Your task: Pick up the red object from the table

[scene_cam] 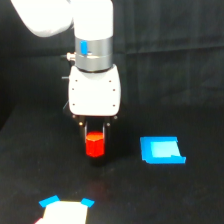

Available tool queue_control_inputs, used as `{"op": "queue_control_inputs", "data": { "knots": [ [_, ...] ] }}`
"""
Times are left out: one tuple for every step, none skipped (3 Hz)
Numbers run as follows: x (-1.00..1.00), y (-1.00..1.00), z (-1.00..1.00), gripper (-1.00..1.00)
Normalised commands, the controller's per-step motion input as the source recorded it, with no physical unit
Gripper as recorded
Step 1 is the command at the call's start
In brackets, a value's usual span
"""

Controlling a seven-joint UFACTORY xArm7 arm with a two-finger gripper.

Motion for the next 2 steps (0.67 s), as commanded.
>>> {"op": "queue_control_inputs", "data": {
  "knots": [
    [-0.14,-1.00,1.00,-0.06],
    [0.97,0.09,0.90,-0.12]
  ]
}}
